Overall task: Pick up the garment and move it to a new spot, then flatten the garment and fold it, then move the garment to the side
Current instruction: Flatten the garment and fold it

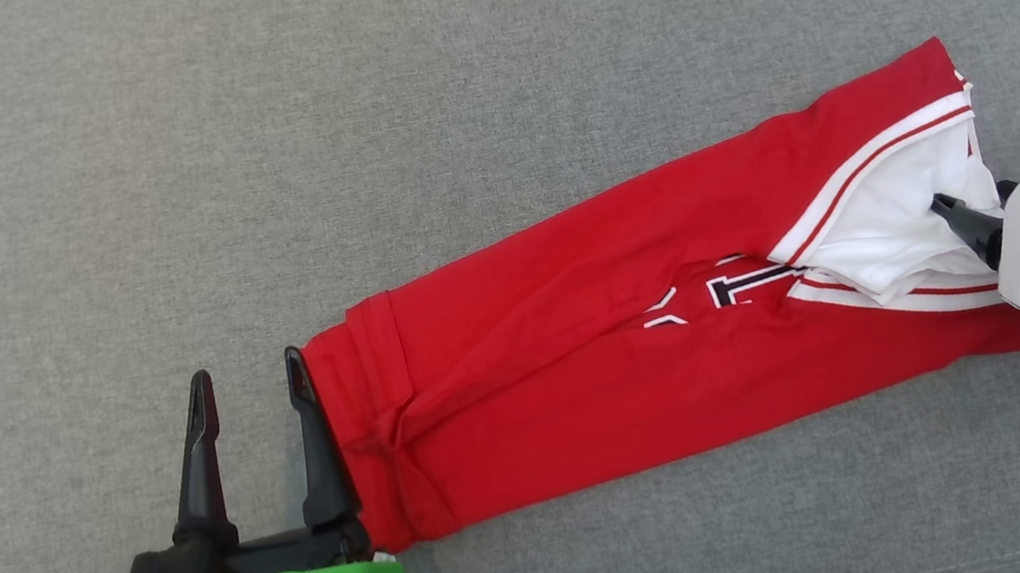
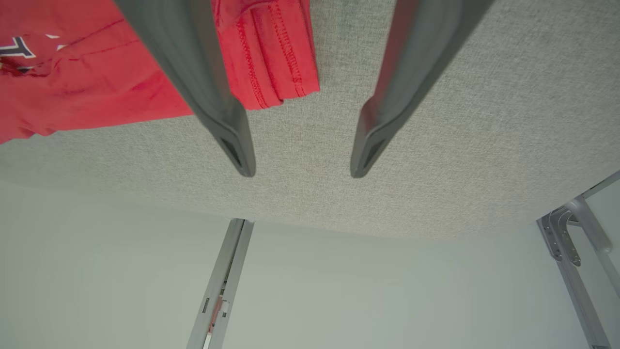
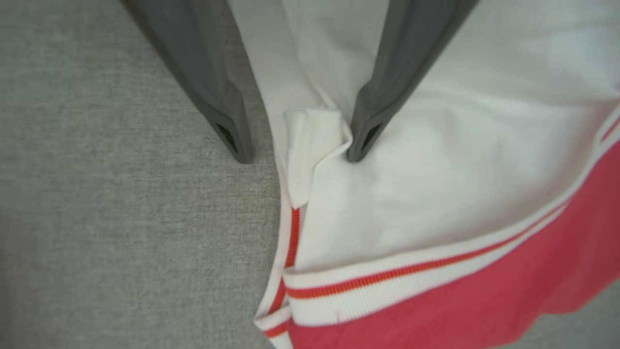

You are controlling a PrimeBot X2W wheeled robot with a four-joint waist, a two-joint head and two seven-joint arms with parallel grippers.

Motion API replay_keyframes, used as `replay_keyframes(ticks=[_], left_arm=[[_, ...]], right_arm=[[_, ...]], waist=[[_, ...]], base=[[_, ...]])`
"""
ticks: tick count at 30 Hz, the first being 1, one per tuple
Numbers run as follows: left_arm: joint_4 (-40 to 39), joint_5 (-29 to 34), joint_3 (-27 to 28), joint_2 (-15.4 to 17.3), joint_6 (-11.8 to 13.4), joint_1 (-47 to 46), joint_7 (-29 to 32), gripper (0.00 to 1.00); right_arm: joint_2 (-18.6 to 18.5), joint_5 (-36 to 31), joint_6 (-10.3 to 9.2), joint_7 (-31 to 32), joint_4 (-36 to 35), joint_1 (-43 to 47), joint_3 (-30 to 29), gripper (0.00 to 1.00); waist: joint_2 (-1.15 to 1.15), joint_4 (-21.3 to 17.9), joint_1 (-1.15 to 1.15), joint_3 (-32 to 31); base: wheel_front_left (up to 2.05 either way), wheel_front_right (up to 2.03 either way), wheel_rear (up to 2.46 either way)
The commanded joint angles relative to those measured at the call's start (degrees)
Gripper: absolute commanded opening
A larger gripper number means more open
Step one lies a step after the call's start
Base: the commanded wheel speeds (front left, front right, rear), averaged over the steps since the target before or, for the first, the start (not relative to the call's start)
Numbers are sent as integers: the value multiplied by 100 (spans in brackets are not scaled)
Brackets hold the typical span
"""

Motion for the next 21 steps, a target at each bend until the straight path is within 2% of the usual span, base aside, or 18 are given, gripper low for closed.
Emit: replay_keyframes(ticks=[1, 2, 3, 6, 12, 16, 21], left_arm=[[33, 90, 83, -62, -95, 112, -13, 100], [64, 131, 146, -142, -184, 161, -14, 100], [96, 177, 194, -195, -261, 195, -14, 100], [167, 236, 343, -299, -423, 329, -15, 100], [266, 239, 549, -366, -626, 620, -15, 100], [312, 64, 536, -372, -587, 796, -15, 100], [382, -55, 472, -372, -556, 1007, -15, 100]], right_arm=[[253, 140, 34, 41, 192, 95, 242, 100], [267, 235, 37, 4, 290, 78, 244, 31], [266, 323, 36, -40, 376, 67, 242, 0], [192, 555, 28, -232, 497, -15, 120, 0], [-398, 705, 8, -593, 692, -215, -484, 0], [-825, 714, 10, -535, 638, -252, -913, 0], [-1109, 802, 10, -195, -6, -140, -1125, 0]], waist=[[0, 57, 0, -67], [0, 77, 0, -106], [0, 97, 0, -158], [0, 118, 0, -316], [0, 127, 0, -670], [0, 170, 0, -943], [0, 236, 0, -1241]], base=[[0, 0, 0], [0, 0, 0], [0, 0, 0], [0, 0, 0], [0, 0, 0], [0, 0, 0], [0, 0, 0]])
